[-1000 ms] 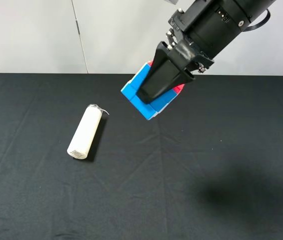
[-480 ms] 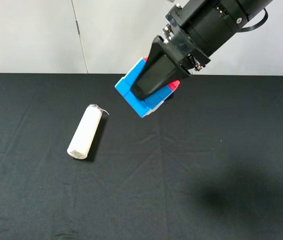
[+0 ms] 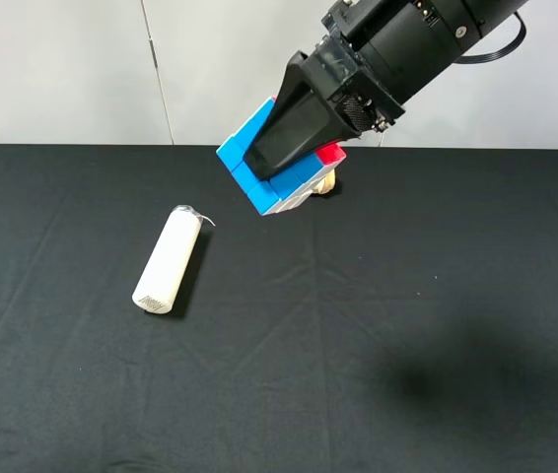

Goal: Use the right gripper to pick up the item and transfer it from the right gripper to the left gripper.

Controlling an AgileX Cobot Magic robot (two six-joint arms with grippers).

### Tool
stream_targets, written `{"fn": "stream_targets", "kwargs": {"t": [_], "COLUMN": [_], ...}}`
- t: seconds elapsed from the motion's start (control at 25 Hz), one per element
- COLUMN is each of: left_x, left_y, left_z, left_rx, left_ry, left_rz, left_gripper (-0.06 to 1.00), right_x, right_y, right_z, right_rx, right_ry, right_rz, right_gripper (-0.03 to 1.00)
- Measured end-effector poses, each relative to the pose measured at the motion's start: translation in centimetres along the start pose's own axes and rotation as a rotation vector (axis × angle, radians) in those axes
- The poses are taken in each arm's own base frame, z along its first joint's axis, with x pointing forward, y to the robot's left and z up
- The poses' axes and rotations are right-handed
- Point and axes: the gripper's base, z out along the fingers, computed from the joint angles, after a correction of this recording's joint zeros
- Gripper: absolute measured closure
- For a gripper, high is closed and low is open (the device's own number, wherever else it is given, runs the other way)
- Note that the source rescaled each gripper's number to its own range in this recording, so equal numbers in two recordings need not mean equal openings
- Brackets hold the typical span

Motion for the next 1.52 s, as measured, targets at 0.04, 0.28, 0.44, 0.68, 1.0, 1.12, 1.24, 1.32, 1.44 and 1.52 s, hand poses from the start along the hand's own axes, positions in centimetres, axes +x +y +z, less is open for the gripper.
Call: {"fn": "stream_targets", "kwargs": {"t": [0.04, 0.28, 0.44, 0.68, 1.0, 1.12, 1.24, 1.32, 1.44, 1.52], "left_x": [-0.4, -2.5, -4.9, -8.0, -8.6, -8.8, -8.9, -9.1, -9.5, -9.6], "left_y": [-0.1, -0.3, -1.0, -3.9, -8.0, -9.5, -10.6, -10.9, -11.4, -11.6], "left_z": [0.4, 3.3, 4.9, 7.6, 9.8, 9.9, 10.1, 10.3, 10.7, 10.9], "left_rx": [0.020, 0.060, 0.083, 0.140, 0.094, 0.109, 0.124, 0.131, 0.151, 0.158], "left_ry": [0.014, 0.115, 0.123, 0.099, 0.069, 0.016, -0.023, -0.042, -0.086, -0.101], "left_rz": [0.020, 0.144, 0.216, 0.345, 0.506, 0.525, 0.524, 0.514, 0.515, 0.517], "left_gripper": [0.07, 0.07, 0.08, 0.08, 0.08, 0.08, 0.08, 0.08, 0.08, 0.08], "right_x": [0.0, 0.0, -0.1, -0.2, -0.3, -0.4, -0.4, -0.4, -0.4, -0.4], "right_y": [0.0, 0.0, -0.1, -0.2, -0.2, -0.3, -0.3, -0.3, -0.2, -0.2], "right_z": [0.0, 0.0, 0.0, 0.0, 0.0, 0.0, 0.0, 0.0, 0.0, 0.0], "right_rx": [0.000, 0.000, 0.006, 0.016, 0.019, 0.024, 0.024, 0.024, 0.023, 0.022], "right_ry": [0.000, -0.001, -0.010, -0.027, -0.036, -0.044, -0.045, -0.045, -0.045, -0.044], "right_rz": [0.006, 0.047, 0.072, 0.120, 0.191, 0.200, 0.200, 0.200, 0.201, 0.201], "right_gripper": [0.97, 0.97, 0.97, 0.97, 0.97, 0.97, 0.97, 0.97, 0.97, 0.97]}}
